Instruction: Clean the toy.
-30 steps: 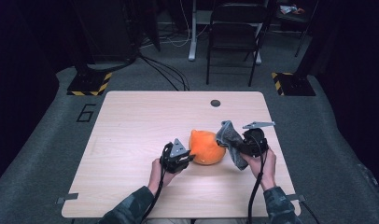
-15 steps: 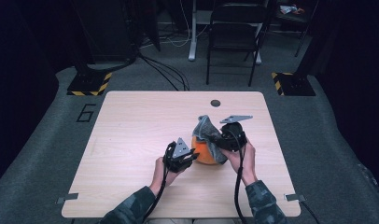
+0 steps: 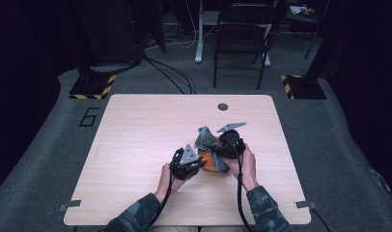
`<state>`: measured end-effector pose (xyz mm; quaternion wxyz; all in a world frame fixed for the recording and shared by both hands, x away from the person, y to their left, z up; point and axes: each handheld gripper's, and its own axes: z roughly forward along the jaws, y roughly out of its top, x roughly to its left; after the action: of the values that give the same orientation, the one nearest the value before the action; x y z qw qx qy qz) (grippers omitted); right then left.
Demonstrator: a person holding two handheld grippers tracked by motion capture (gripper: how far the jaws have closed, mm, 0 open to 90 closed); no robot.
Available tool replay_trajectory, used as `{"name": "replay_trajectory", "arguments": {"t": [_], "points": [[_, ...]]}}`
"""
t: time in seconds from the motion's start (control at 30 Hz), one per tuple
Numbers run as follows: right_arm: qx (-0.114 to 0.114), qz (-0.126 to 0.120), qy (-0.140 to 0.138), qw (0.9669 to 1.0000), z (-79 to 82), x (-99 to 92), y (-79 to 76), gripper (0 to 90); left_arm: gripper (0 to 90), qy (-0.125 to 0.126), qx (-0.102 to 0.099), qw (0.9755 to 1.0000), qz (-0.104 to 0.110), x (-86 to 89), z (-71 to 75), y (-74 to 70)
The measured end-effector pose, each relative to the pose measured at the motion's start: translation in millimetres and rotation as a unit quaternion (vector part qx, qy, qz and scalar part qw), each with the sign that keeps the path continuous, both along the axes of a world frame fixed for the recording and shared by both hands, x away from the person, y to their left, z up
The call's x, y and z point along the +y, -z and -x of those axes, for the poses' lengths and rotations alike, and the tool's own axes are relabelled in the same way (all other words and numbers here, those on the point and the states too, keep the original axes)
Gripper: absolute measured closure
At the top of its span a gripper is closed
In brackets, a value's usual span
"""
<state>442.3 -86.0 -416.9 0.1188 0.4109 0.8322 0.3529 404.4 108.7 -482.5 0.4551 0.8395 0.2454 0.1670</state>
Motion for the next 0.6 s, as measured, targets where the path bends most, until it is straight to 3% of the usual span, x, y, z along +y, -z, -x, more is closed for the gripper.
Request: {"name": "replay_trajectory", "arguments": {"t": [0.1,0.6], "points": [[-0.009,0.015,0.013,0.9998,1.5,-2.2,-1.3,77.7,80.5,0.001,0.002,1.0,0.005,-0.2,-0.2,0.4],[0.006,0.009,0.075,0.9971,-5.5,-42.0,7.0,77.7,80.0,0.001,0.004,0.9999,0.014,1.4,-1.3,2.1]]}}
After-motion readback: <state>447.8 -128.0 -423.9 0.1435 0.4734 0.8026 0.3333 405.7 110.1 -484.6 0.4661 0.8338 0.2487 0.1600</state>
